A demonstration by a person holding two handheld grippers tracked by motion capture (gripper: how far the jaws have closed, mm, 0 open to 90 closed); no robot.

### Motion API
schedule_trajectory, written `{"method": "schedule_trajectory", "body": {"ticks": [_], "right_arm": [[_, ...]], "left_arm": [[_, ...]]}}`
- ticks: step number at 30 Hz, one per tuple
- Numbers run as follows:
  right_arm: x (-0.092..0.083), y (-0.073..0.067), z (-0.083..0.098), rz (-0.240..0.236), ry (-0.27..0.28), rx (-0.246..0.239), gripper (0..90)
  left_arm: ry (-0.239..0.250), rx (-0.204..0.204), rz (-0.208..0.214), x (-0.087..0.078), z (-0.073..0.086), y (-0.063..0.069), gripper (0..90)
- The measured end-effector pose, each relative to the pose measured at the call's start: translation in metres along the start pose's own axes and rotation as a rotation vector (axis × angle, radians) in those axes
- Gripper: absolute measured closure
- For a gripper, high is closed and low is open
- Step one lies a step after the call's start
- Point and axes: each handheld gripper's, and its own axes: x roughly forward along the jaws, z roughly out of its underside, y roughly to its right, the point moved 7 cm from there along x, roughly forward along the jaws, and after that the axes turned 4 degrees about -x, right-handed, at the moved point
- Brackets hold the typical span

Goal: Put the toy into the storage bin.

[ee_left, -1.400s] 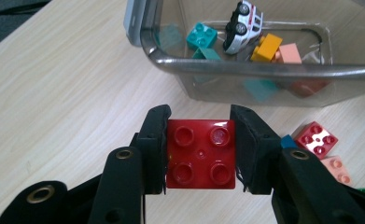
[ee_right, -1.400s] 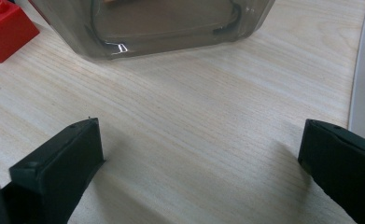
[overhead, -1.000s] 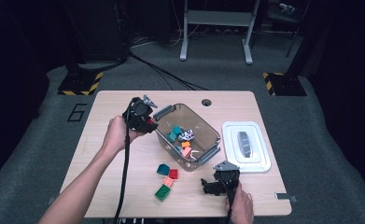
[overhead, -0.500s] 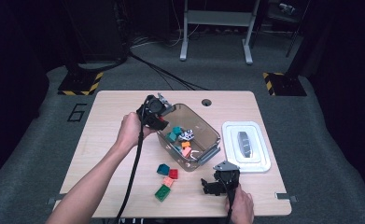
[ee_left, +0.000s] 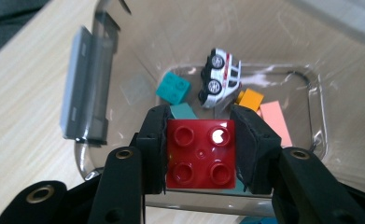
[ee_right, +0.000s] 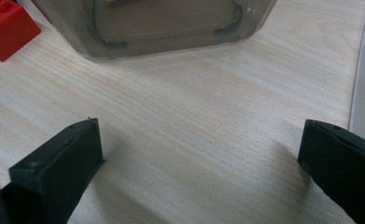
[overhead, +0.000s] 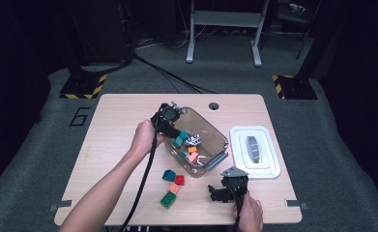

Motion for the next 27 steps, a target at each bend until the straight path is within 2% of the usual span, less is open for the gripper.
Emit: {"method": "schedule_trajectory", "body": {"ticks": [8,13,16,20,23,27], "right_arm": [[0.000,-0.001,0.000,-0.001,-0.004,0.007,0.0],[0.000,-0.001,0.000,-0.001,-0.005,0.009,0.0],[0.000,-0.001,0.000,0.002,-0.006,0.010,0.0],[-0.001,-0.001,0.000,0.002,-0.008,0.016,0.0],[0.000,-0.001,0.000,-0.001,-0.006,0.008,0.0],[0.000,0.000,0.000,-0.003,-0.005,0.000,0.0]], "left_arm": [[-0.061,0.004,0.018,0.011,0.007,0.002,58.9],[-0.051,-0.005,0.024,0.011,0.009,0.002,58.8],[-0.064,-0.001,0.025,0.009,0.010,0.003,56.6],[-0.064,-0.007,0.033,0.000,0.013,0.004,40.6],[-0.050,-0.011,0.012,-0.011,0.015,0.001,28.1],[-0.031,-0.013,0.010,-0.025,0.020,0.000,16.1]]}}
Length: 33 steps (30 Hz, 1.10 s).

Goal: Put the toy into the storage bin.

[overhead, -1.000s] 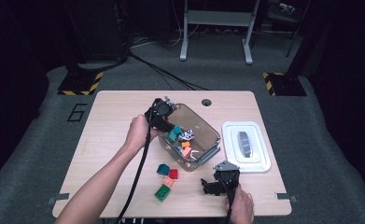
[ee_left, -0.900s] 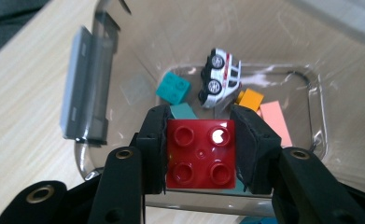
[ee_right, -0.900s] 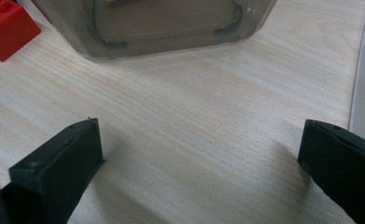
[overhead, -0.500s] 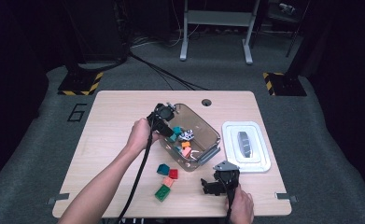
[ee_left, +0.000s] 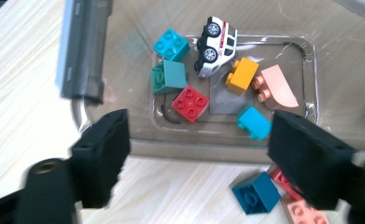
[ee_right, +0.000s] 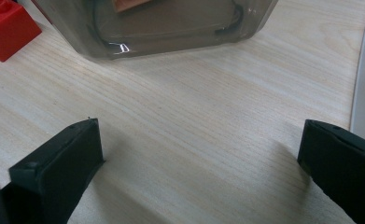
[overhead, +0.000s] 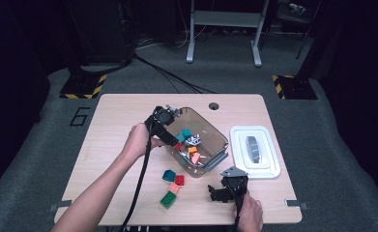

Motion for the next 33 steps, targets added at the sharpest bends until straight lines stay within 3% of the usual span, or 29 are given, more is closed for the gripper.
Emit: {"method": "schedule_trajectory", "body": {"ticks": [6,11,23,33], "right_arm": [[0.000,0.001,0.000,-0.001,-0.001,-0.011,0.0],[0.000,0.001,0.000,-0.001,0.000,-0.012,0.0],[0.000,0.001,0.000,-0.001,0.000,-0.013,0.0],[0.000,0.001,0.000,0.000,0.000,-0.013,0.0]], "left_arm": [[0.063,0.005,-0.004,-0.021,0.013,0.005,9.6],[0.082,0.007,-0.005,-0.030,0.030,0.009,6.0],[0.073,-0.038,0.008,-0.020,0.075,0.016,0.2],[0.071,-0.055,0.041,-0.007,0.103,0.034,0.2]]}}
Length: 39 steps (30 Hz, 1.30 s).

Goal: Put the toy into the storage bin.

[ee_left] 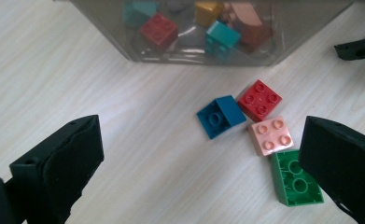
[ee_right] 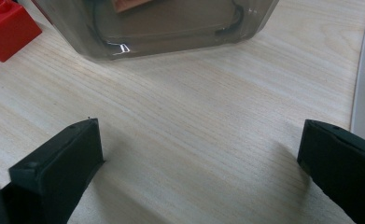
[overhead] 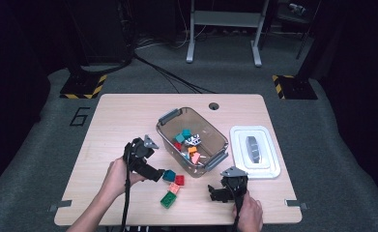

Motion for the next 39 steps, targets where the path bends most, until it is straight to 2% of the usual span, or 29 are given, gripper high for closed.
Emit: {"method": "schedule_trajectory", "body": {"ticks": [9,12,14,17,24,29,33,38,39], "right_arm": [[0.000,0.000,0.000,-0.002,0.002,0.003,0.0],[0.000,-0.001,0.000,-0.002,0.002,0.003,0.0],[0.000,-0.001,0.000,-0.002,0.002,0.003,0.0],[0.000,-0.001,0.000,-0.002,0.002,0.003,0.0],[0.000,-0.001,0.000,-0.001,0.003,0.003,0.0],[0.000,-0.001,0.000,-0.001,0.003,0.003,0.0],[0.000,-0.001,0.000,0.000,0.004,0.003,0.0],[0.000,-0.001,0.000,0.000,0.003,0.003,0.0],[0.000,-0.001,0.000,-0.001,0.003,0.003,0.0]], "left_arm": [[-0.003,-0.044,0.056,0.023,0.023,0.020,0.2],[-0.022,-0.044,0.073,0.031,0.030,0.030,0.3],[-0.031,-0.048,0.099,0.036,0.034,0.038,0.8],[-0.051,-0.036,0.113,0.044,0.040,0.049,1.8],[-0.081,-0.043,0.135,0.059,0.052,0.062,6.9],[-0.102,-0.031,0.154,0.069,0.058,0.072,18.8],[-0.118,-0.016,0.158,0.073,0.060,0.073,31.1],[-0.111,-0.003,0.166,0.074,0.061,0.074,52.4],[-0.107,-0.004,0.168,0.074,0.061,0.074,54.3]]}}
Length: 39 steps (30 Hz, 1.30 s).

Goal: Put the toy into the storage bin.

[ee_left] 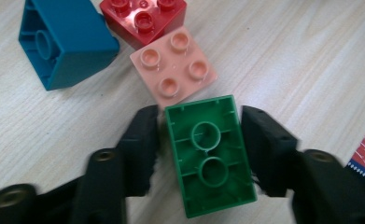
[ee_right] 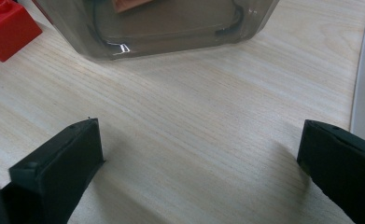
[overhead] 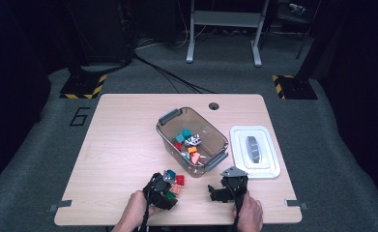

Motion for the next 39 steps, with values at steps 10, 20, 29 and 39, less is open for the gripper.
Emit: {"method": "schedule_trajectory", "body": {"ticks": [10,20,29,39], "right_arm": [[0.000,0.000,0.000,0.000,0.000,0.000,0.0],[0.000,0.000,0.000,0.000,0.000,0.000,0.0],[0.000,0.000,0.000,0.000,0.000,0.001,0.0],[0.000,0.000,0.000,0.000,0.000,0.000,0.0]], "left_arm": [[0.015,-0.010,-0.005,-0.012,0.003,-0.011,58.2],[0.045,-0.072,-0.044,-0.034,0.002,-0.045,58.5],[0.088,-0.157,-0.078,-0.053,-0.010,-0.090,58.7],[0.113,-0.165,-0.132,-0.075,-0.030,-0.117,58.8]]}}
